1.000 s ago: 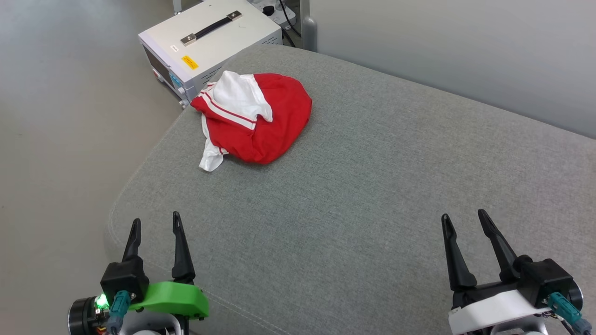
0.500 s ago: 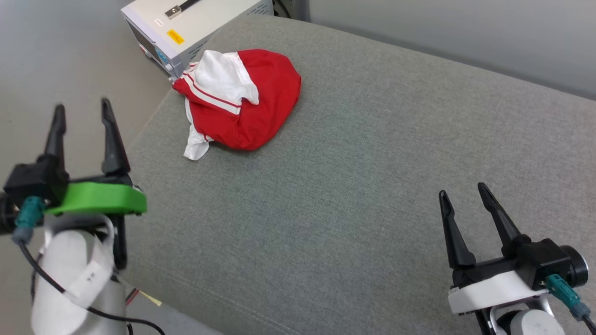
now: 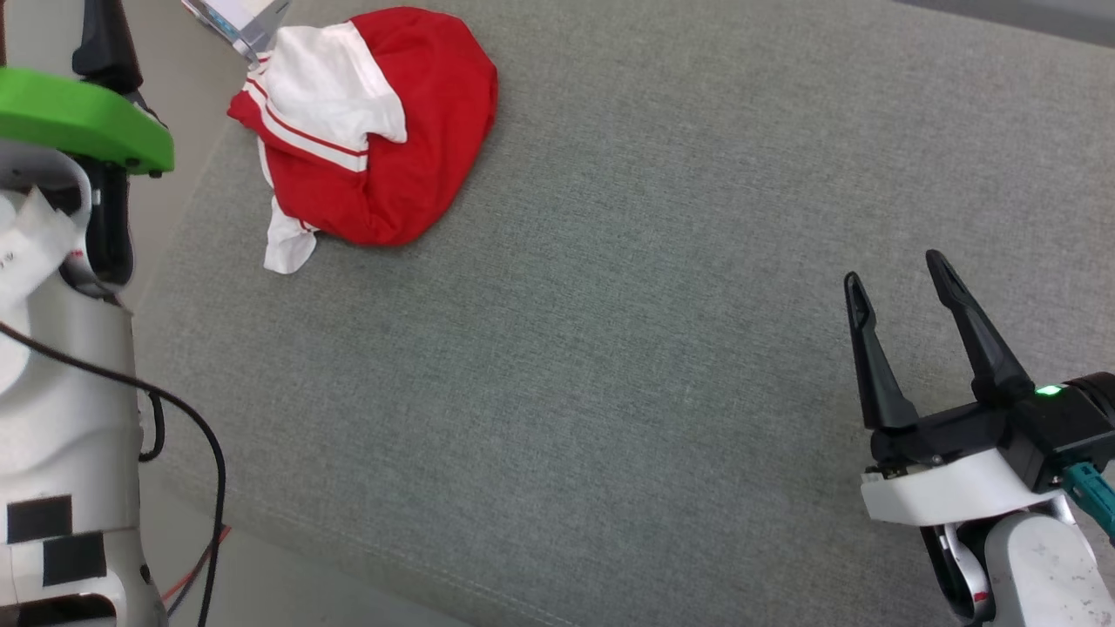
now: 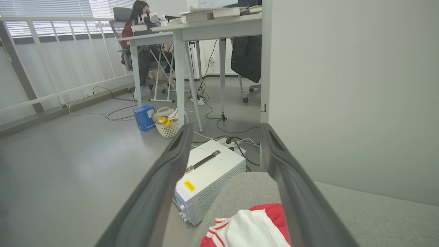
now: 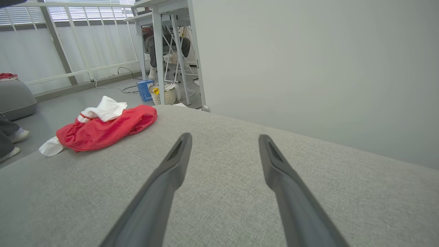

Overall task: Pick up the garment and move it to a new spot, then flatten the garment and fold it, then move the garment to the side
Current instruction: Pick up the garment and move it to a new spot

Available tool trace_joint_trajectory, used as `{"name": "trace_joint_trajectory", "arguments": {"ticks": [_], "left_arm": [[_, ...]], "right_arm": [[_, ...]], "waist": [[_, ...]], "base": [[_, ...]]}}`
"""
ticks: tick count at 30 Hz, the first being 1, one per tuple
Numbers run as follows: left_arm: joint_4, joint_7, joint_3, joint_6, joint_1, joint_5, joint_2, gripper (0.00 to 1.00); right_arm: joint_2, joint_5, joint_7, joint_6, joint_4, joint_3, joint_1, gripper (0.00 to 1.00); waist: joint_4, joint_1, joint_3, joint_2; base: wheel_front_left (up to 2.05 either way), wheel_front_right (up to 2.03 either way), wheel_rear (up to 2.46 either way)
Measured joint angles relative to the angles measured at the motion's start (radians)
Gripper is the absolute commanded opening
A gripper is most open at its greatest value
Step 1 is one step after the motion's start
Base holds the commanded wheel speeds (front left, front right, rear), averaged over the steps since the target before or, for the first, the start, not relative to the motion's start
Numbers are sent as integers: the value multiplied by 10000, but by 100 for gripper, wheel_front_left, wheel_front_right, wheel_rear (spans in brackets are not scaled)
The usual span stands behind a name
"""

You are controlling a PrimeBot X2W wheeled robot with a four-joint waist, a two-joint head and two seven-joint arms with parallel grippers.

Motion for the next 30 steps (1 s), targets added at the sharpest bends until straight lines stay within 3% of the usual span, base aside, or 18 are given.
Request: {"name": "trace_joint_trajectory", "arguments": {"ticks": [6,10,15,23,30], "left_arm": [[529,3250,-2090,-27,-1011,-2334,842,100],[619,5045,-3133,-27,-1423,-3549,1628,100],[966,6869,-4132,-27,-1713,-4725,2105,100],[1735,8612,-5302,-27,-1982,-5806,2378,100],[2592,9022,-6157,-27,-2167,-5988,2479,100]], "right_arm": [[-211,-86,-4,-2,-244,-25,-239,100],[-314,-98,-4,0,-337,-29,-394,100],[-433,-155,-4,-2,-420,29,-595,100],[-583,-161,-4,0,-458,100,-925,100],[-543,-159,-4,0,-437,180,-1104,100]], "waist": [[-279,0,620,0],[-437,1,1010,0],[-613,1,1452,0],[-917,1,2077,0],[-1284,0,2359,0]], "base": [[0,0,0],[0,0,0],[0,0,0],[0,0,0],[0,0,0]]}}
